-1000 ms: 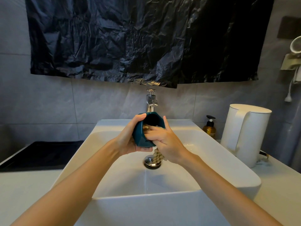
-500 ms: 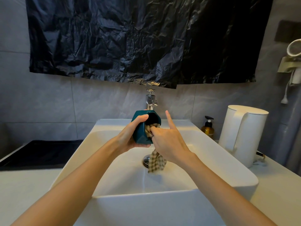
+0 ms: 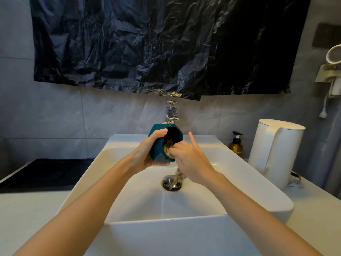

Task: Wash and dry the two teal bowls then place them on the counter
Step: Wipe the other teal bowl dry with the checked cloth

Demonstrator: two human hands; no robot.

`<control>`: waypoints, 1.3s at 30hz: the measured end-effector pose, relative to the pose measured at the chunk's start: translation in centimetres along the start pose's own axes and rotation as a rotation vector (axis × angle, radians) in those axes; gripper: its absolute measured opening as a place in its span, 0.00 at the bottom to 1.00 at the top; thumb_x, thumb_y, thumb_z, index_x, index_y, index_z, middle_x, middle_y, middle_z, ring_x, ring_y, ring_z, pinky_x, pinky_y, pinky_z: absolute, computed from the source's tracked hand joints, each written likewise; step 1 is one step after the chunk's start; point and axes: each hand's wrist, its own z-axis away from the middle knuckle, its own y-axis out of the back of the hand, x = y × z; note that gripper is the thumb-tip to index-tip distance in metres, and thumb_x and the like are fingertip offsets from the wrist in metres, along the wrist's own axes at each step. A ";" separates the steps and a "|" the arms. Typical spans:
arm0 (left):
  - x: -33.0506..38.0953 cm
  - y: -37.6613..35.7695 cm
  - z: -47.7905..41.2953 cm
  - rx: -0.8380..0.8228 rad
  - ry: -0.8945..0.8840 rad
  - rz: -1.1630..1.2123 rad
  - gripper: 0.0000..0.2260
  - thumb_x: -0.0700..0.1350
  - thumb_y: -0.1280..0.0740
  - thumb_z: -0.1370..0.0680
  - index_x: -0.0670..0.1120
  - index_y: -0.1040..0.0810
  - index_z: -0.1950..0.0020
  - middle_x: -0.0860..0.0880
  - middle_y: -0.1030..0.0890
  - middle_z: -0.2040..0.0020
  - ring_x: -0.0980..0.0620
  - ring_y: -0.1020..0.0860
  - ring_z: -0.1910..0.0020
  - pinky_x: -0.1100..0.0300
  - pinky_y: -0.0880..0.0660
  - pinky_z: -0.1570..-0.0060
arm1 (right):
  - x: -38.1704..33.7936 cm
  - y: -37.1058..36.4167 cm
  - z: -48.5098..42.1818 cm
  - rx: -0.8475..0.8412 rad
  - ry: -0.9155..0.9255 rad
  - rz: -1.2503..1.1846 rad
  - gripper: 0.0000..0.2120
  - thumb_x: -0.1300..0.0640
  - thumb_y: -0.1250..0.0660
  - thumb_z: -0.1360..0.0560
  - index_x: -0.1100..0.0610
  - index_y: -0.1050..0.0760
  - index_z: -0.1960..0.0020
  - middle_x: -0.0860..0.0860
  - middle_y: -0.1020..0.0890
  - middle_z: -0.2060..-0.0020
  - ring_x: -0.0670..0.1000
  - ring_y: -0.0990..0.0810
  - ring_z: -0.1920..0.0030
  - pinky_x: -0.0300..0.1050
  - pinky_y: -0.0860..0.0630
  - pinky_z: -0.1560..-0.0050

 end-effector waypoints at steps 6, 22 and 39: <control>0.0 -0.1 -0.1 0.039 -0.012 -0.014 0.21 0.58 0.38 0.24 0.50 0.29 0.35 0.43 0.23 0.40 0.45 0.23 0.43 0.47 0.22 0.46 | -1.2 -0.4 -0.5 0.098 -0.021 -0.182 0.13 0.72 0.41 0.26 0.57 0.28 0.62 0.48 0.29 0.67 0.51 0.28 0.62 0.56 0.46 0.24; 0.2 0.0 0.5 -0.058 0.083 0.000 0.22 0.59 0.35 0.31 0.50 0.25 0.41 0.43 0.21 0.47 0.44 0.20 0.49 0.50 0.20 0.55 | 1.1 0.8 -0.1 0.230 0.066 0.322 0.05 0.58 0.32 0.25 0.53 0.17 0.56 0.47 0.18 0.56 0.55 0.28 0.55 0.50 0.29 0.55; 0.1 -0.1 0.4 -0.003 0.095 -0.012 0.21 0.58 0.33 0.31 0.50 0.26 0.42 0.42 0.21 0.45 0.41 0.20 0.48 0.48 0.20 0.54 | 1.7 2.4 -0.7 0.516 -0.763 -1.276 0.09 0.63 0.41 0.20 0.63 0.22 0.49 0.61 0.19 0.51 0.50 0.19 0.54 0.39 0.20 0.55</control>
